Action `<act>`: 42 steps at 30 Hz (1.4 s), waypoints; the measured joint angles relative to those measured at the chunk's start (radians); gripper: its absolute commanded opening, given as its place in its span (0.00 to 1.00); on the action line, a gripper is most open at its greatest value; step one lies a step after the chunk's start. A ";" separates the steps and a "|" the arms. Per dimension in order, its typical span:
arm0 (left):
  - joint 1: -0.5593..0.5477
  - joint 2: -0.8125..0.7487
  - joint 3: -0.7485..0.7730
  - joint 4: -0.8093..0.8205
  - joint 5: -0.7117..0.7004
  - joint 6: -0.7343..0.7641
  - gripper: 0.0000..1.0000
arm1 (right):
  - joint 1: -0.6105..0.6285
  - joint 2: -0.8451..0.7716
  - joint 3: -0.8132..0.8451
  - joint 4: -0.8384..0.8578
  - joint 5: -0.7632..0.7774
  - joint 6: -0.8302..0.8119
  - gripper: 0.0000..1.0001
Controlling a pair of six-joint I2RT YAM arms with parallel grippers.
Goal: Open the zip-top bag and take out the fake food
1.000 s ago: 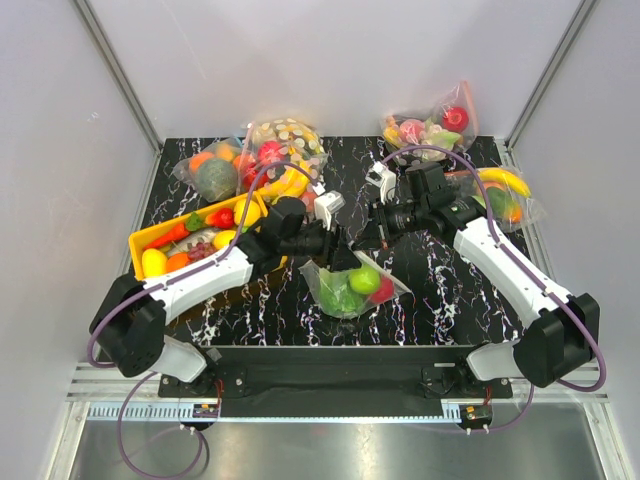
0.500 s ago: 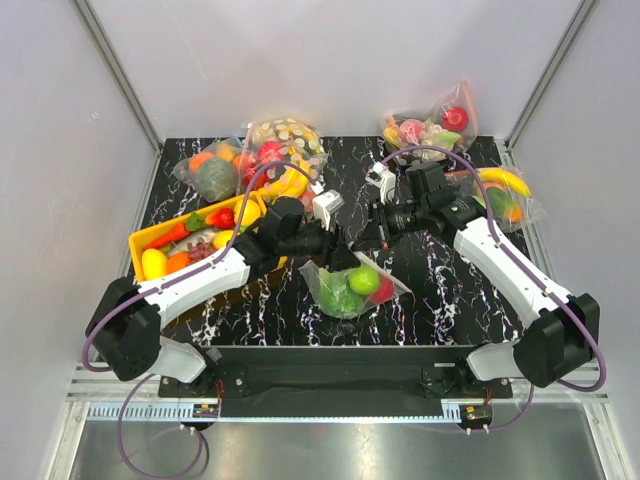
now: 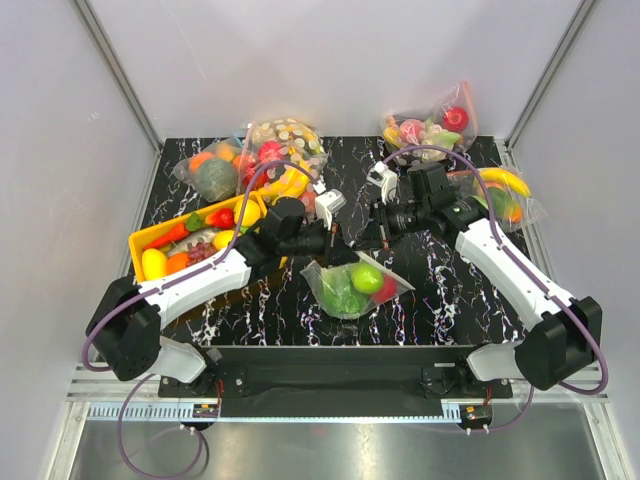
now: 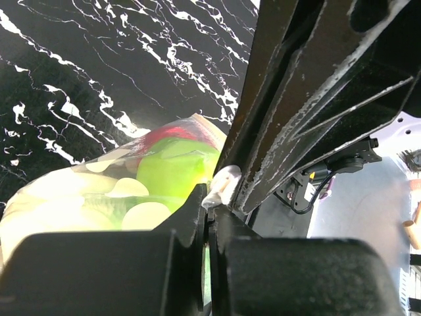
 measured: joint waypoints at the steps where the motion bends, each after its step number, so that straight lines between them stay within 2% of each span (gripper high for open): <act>1: 0.000 0.000 0.000 0.002 0.000 -0.001 0.00 | 0.000 -0.003 0.000 -0.001 0.003 0.000 0.00; 16: -0.007 0.000 0.000 0.017 -0.031 -0.022 0.00 | 0.000 -0.042 -0.018 -0.012 0.047 -0.023 0.00; 26: -0.006 0.000 0.000 -0.008 -0.101 -0.026 0.00 | 0.001 -0.046 -0.063 -0.004 0.069 -0.035 0.00; 42: 0.053 0.023 0.089 -0.143 -0.150 0.036 0.00 | 0.003 -0.061 -0.133 0.074 0.157 -0.052 0.00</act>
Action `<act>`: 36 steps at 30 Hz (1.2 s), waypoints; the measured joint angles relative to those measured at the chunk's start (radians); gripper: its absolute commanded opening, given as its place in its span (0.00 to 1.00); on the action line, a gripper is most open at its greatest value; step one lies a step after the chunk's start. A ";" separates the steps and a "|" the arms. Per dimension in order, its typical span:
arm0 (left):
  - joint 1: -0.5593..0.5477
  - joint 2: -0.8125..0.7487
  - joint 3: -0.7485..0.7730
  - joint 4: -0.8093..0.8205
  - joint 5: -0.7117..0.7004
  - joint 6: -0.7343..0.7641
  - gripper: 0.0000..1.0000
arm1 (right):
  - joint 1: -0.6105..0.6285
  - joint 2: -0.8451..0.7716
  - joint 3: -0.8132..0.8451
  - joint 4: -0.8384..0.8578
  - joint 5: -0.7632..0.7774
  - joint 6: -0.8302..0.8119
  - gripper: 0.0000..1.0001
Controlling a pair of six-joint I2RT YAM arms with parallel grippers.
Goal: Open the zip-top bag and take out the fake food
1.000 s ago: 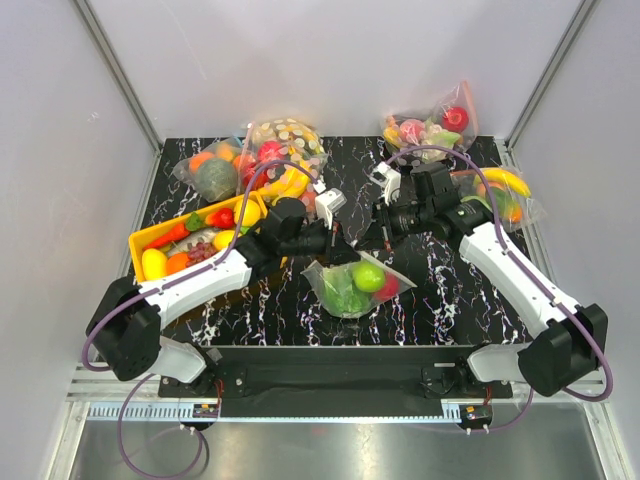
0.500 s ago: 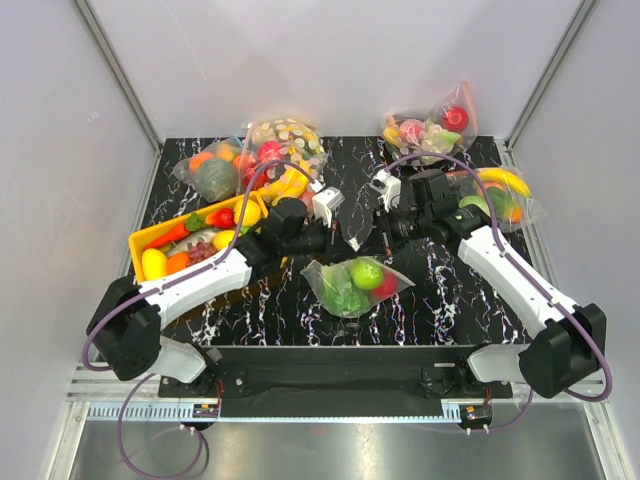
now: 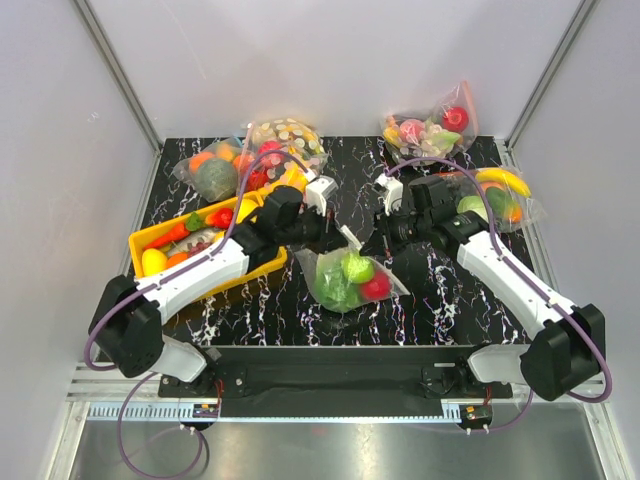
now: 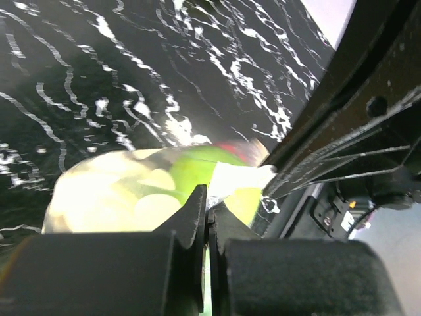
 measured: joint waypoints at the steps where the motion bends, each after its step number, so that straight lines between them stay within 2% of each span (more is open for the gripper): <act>1: 0.010 0.000 0.004 -0.006 0.000 0.005 0.00 | 0.000 -0.002 -0.005 0.000 0.007 0.000 0.00; 26: 0.224 0.090 0.087 -0.018 -0.079 0.078 0.00 | 0.000 -0.021 -0.054 -0.131 0.136 0.004 0.00; 36: 0.269 0.093 0.087 -0.017 -0.066 0.093 0.00 | 0.000 -0.025 -0.054 -0.164 0.148 0.008 0.00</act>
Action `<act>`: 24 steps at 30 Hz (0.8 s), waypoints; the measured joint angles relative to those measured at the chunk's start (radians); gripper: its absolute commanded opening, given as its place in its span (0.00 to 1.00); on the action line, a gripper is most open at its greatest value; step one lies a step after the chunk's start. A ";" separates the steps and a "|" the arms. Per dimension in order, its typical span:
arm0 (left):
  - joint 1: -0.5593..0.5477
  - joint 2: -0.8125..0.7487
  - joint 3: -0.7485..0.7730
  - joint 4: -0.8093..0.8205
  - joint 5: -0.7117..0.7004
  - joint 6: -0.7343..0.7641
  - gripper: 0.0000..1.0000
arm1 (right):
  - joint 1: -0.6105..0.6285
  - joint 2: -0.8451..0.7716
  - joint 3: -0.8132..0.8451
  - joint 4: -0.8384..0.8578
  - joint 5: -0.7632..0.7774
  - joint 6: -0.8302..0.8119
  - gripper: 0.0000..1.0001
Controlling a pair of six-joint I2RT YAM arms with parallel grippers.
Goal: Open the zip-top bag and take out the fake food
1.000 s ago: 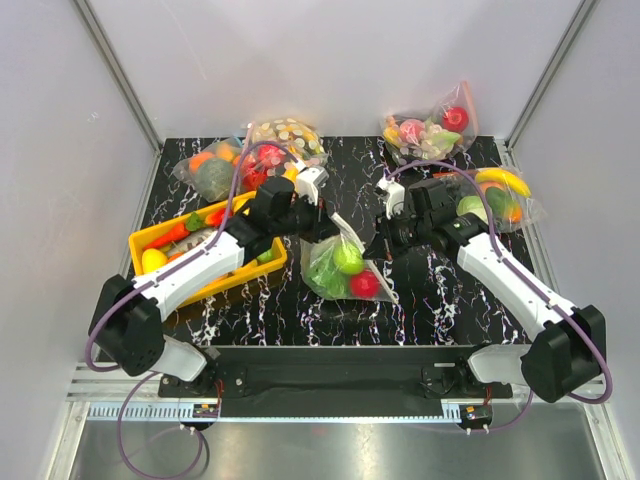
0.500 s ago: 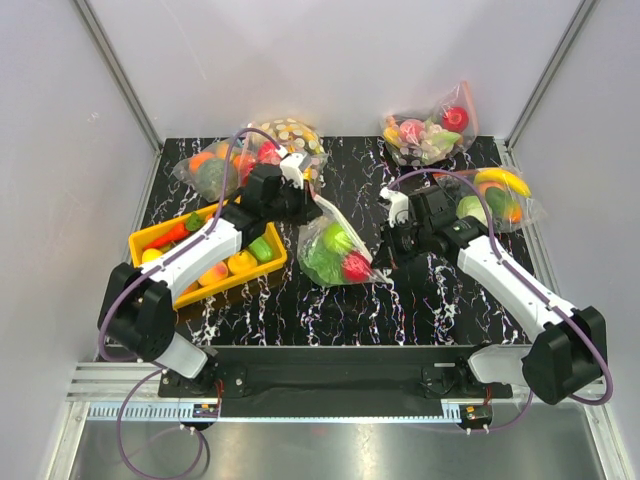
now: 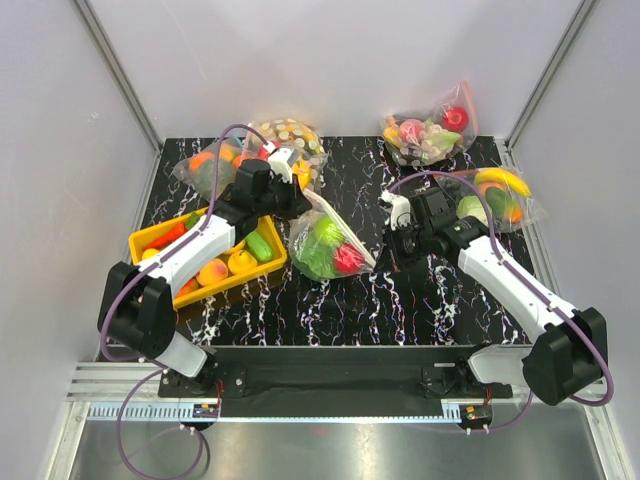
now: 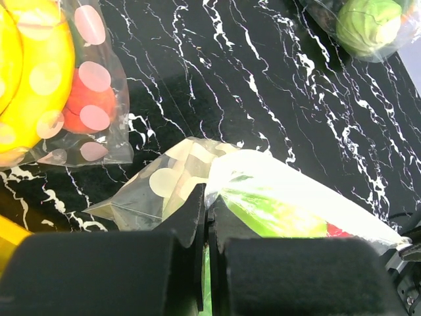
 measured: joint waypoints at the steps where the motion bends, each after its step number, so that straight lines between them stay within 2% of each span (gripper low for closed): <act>1: 0.000 0.000 -0.001 0.005 0.008 0.000 0.00 | 0.000 0.000 0.002 -0.003 0.000 0.000 0.00; 3: 0.004 0.000 -0.010 0.029 0.029 0.001 0.00 | 0.000 0.001 0.010 -0.017 -0.001 0.000 0.11; 4: 0.005 0.000 -0.014 0.035 0.039 0.001 0.00 | 0.000 0.002 0.016 -0.025 -0.002 0.000 0.27; 5: 0.008 0.000 -0.025 0.053 0.054 0.002 0.00 | 0.000 0.006 0.030 -0.040 -0.004 0.003 0.37; 8: 0.019 -0.001 -0.060 0.089 0.083 0.000 0.00 | 0.000 0.022 0.076 -0.062 -0.006 -0.003 0.51; 15: 0.026 -0.035 -0.182 0.156 0.129 -0.027 0.00 | 0.000 0.069 0.165 -0.047 -0.016 -0.005 0.56; 24: 0.026 -0.060 -0.197 0.180 0.150 -0.035 0.00 | 0.000 0.185 0.190 0.038 -0.019 -0.004 0.56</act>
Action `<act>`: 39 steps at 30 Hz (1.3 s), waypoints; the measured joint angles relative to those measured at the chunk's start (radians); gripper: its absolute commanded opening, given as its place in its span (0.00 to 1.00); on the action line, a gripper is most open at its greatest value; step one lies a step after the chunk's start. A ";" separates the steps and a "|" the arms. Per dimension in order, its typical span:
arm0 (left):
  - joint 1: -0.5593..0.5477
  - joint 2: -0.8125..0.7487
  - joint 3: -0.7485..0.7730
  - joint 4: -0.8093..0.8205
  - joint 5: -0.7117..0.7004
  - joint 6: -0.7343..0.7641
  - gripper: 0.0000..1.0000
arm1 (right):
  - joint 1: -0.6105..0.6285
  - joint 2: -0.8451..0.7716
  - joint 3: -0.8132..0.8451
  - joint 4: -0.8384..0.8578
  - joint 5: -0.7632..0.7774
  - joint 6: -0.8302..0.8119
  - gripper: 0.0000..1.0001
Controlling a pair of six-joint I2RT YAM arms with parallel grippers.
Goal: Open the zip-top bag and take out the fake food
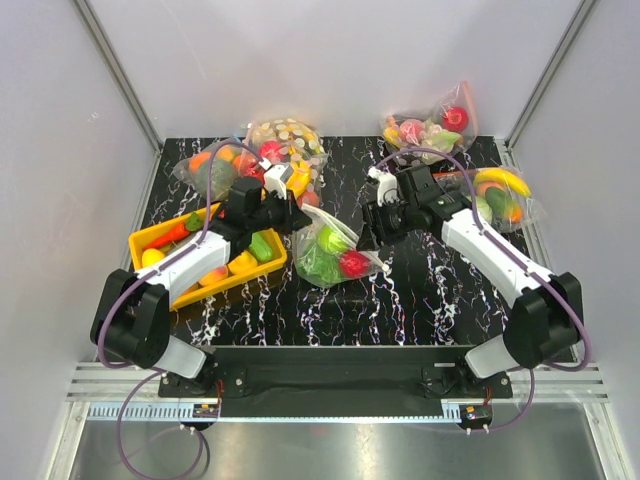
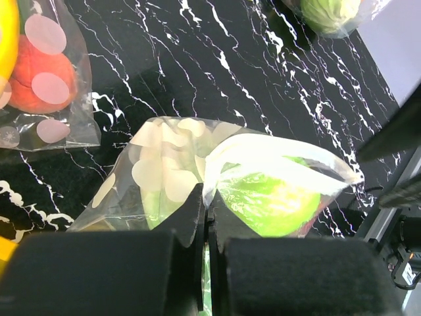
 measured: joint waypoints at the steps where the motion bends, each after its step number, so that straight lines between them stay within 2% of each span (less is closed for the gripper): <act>1: 0.000 0.000 0.000 -0.001 0.001 0.000 0.00 | 0.000 0.015 0.010 0.007 0.000 0.000 0.56; 24: 0.000 0.000 0.000 -0.012 0.004 0.010 0.00 | -0.009 0.135 0.047 0.124 -0.001 -0.016 0.56; 26: 0.000 0.000 0.000 -0.017 0.004 0.012 0.00 | -0.009 0.150 0.047 0.126 -0.012 -0.016 0.51; 27: 0.000 0.000 0.000 -0.019 0.004 0.012 0.00 | -0.009 0.154 0.047 0.127 -0.017 -0.018 0.46; 28: 0.000 0.000 0.000 -0.021 0.004 0.012 0.00 | -0.009 0.158 0.047 0.127 -0.023 -0.019 0.30; 30: 0.000 0.000 0.000 -0.024 0.003 0.014 0.19 | -0.009 0.160 0.047 0.127 -0.042 -0.029 0.04; 31: 0.000 0.000 0.001 -0.026 0.003 0.014 0.30 | -0.009 0.160 0.047 0.127 -0.051 -0.029 0.00; 32: 0.000 0.000 0.004 -0.031 0.003 0.013 0.40 | -0.009 0.160 0.047 0.126 -0.061 -0.029 0.00; 36: 0.000 -0.003 0.016 -0.062 -0.019 0.010 0.60 | -0.009 0.160 0.046 0.126 -0.081 -0.029 0.00; 39: 0.000 -0.045 0.018 -0.111 -0.065 -0.011 0.67 | -0.009 0.159 0.042 0.126 -0.080 -0.021 0.00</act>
